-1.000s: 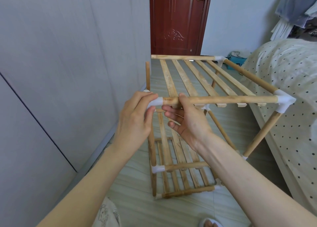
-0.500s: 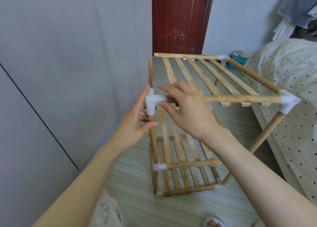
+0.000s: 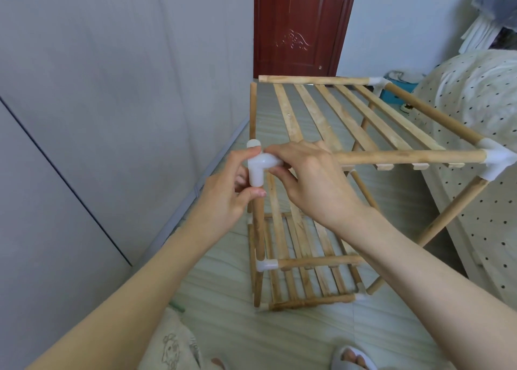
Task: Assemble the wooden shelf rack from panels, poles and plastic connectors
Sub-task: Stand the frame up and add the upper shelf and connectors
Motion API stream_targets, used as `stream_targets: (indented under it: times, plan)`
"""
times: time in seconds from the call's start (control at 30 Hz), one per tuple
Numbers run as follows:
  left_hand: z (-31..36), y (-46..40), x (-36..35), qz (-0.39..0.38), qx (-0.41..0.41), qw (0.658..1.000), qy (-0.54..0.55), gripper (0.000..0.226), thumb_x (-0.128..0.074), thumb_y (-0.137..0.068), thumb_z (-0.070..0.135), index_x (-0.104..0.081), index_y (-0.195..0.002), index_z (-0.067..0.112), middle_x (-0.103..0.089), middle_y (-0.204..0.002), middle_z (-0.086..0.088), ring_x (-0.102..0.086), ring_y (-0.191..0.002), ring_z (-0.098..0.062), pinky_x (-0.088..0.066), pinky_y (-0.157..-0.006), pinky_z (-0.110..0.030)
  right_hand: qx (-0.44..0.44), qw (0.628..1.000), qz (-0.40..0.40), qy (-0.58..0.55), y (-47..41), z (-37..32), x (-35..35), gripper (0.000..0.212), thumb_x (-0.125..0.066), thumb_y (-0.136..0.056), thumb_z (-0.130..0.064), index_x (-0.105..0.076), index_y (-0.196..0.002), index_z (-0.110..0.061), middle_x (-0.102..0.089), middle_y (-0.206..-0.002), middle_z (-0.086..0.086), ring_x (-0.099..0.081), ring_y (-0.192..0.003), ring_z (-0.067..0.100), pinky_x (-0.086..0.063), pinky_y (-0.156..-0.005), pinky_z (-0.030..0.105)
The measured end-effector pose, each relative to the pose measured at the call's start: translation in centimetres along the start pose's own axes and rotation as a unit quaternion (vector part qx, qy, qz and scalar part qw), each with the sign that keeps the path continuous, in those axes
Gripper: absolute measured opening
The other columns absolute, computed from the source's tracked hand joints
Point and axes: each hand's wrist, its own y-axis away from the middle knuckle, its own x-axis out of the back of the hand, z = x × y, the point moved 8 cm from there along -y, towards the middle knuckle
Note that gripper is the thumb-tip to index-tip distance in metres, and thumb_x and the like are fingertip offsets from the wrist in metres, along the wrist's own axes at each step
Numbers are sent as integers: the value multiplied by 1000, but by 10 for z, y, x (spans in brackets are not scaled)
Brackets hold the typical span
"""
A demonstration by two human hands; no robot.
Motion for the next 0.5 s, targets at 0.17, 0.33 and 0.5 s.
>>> stream_targets:
  times: [0.17,0.33,0.5]
  plan:
    - [0,1,-4,-34,10,999,21,74,-65,-84,10,-30,-113,69,-62,-111,3,-64,-87,-13,-56,-77,-41,-6,1000,-28,-2,-3,1,-3,29,-60,-86,-9,-65,-115,-11,-70,-100,4,-62,-93,25,-39,-83,34]
    - [7,6,-5,-9,-1,999,38,45,-57,-84,37,-36,-113,63,-54,-117,15,-61,-89,-12,-47,-73,-20,-28,999,-34,-5,10,17,17,33,-64,-86,-16,-64,-119,-10,-66,-114,5,-58,-106,24,-45,-93,38]
    - [20,-8,10,102,-15,994,27,16,-38,-93,33,-49,-96,44,-49,-108,6,-49,-93,10,-37,-74,-4,-86,993,-38,68,20,48,36,37,-57,-85,-40,-68,-105,-12,-56,-100,4,-52,-93,20,-46,-82,37]
